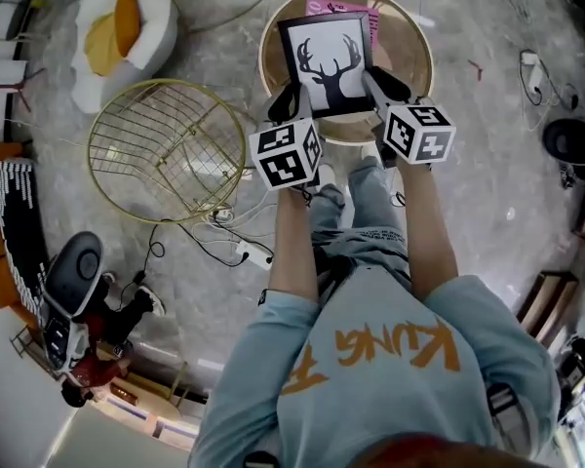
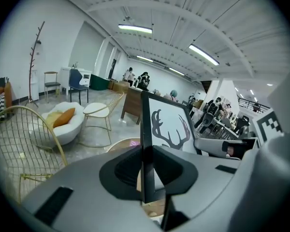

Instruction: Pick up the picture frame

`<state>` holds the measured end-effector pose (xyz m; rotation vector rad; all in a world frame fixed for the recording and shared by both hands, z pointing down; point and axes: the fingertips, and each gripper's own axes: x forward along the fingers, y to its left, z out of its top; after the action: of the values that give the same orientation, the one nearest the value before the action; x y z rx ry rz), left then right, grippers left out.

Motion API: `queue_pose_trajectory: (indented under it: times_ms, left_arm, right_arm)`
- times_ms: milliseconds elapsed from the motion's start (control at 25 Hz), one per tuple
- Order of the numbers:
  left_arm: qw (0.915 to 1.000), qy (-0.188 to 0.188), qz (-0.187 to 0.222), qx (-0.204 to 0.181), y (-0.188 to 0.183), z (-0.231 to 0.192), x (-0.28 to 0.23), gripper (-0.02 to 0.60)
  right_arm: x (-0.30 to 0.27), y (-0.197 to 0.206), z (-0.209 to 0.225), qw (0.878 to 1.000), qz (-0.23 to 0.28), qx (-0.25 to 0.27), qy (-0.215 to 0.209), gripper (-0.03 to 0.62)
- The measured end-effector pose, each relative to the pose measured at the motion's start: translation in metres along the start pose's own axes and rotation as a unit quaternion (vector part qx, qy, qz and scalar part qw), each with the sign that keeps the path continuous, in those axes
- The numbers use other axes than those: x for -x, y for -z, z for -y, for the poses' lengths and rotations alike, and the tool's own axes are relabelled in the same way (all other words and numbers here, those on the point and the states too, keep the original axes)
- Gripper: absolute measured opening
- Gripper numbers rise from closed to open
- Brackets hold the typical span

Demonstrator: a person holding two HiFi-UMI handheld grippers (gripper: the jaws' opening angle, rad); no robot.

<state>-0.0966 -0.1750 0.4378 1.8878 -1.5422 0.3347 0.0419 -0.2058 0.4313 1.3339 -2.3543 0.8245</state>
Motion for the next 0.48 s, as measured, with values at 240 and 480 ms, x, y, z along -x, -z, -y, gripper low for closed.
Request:
queue_pose_trajectory:
  times_ms: [240,480]
  left_arm:
    - [0.9978,0.018,0.056,-0.030,-0.062,0.015,0.015,0.081]
    - [0.9919,0.039,0.106,-0.058,-0.117,0.030,0.026,0.081]
  right_arm:
    - [0.015,-0.061,-0.012,0.998,0.056,0.015,0.002,0.069]
    - [0.032,-0.119,-0.023,0.992,0.113,0.048,0.011,0.071]
